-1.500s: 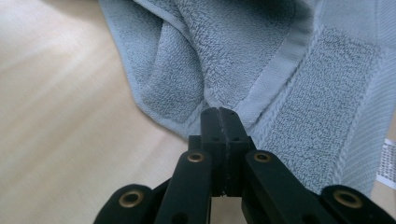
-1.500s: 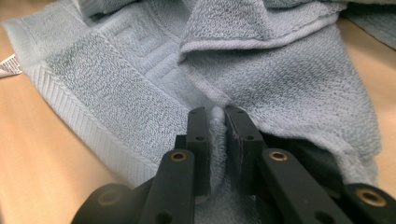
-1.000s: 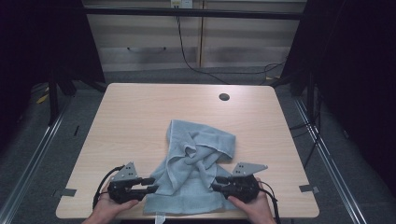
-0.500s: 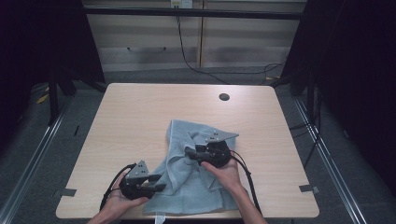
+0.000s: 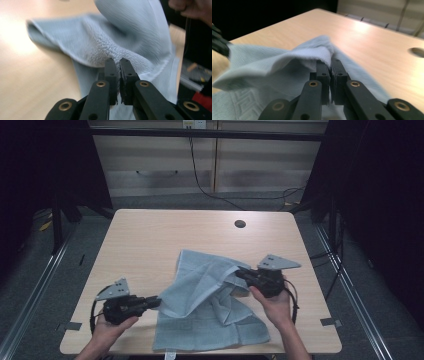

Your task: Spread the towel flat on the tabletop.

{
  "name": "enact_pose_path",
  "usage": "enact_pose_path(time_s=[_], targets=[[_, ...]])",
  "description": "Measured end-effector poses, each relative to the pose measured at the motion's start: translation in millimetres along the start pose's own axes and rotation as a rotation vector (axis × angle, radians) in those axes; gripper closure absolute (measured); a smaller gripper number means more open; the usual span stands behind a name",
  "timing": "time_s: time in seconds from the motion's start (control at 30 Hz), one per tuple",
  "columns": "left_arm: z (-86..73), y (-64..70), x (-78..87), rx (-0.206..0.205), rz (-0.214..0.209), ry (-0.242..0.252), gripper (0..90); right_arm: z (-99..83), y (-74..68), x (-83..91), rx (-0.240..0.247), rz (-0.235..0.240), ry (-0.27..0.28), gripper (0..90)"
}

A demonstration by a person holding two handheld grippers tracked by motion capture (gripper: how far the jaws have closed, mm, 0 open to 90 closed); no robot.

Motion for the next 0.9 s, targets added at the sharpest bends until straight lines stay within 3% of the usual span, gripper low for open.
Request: enact_pose_path(time_s=[0.03,0.1,0.17,0.33,0.47,0.6,0.7,0.77,0.8,0.9], targets=[[5.0,-0.7,6.7,-0.004,0.005,0.019,86.1,4.1,6.0,18.8,-0.005,-0.021,0.030,86.6],[12.7,-2.0,18.7,0.001,0.012,0.059,86.1,5.8,8.3,27.3,-0.004,-0.033,0.041,86.7],[18.0,-4.1,29.2,0.013,0.013,0.092,86.1,9.9,12.8,47.8,0.003,-0.062,0.073,86.8],[33.9,-9.3,47.0,0.021,0.036,0.162,86.0,15.9,12.3,59.3,0.010,-0.067,0.102,86.8],[52.6,-15.6,52.7,0.023,0.063,0.219,86.0,29.7,9.7,56.2,0.018,-0.063,0.135,86.8],[73.2,-33.1,50.2,0.050,0.089,0.243,85.8,59.4,17.8,49.4,0.007,-0.063,0.205,86.8],[90.3,-55.7,41.7,0.076,0.123,0.246,85.7,72.4,23.4,43.9,0.002,-0.073,0.219,86.8],[102.0,-73.4,32.8,0.089,0.162,0.239,85.7,91.8,39.2,30.1,-0.010,-0.108,0.228,86.8],[107.8,-82.7,27.6,0.103,0.173,0.240,85.7,91.8,39.2,30.1,-0.010,-0.108,0.228,86.8],[122.3,-110.7,7.9,0.148,0.239,0.228,83.5,109.2,65.4,8.1,-0.055,-0.153,0.216,86.3]])
Point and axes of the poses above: each handheld gripper's, and its own axes: x roughly backward along the jaws, z roughly out of its top, y roughly to its right, the point moved 3 cm from there along -x, roughly forward along the jaws, and after that the axes turned 5 degrees about -x, right-handed, at the moved point
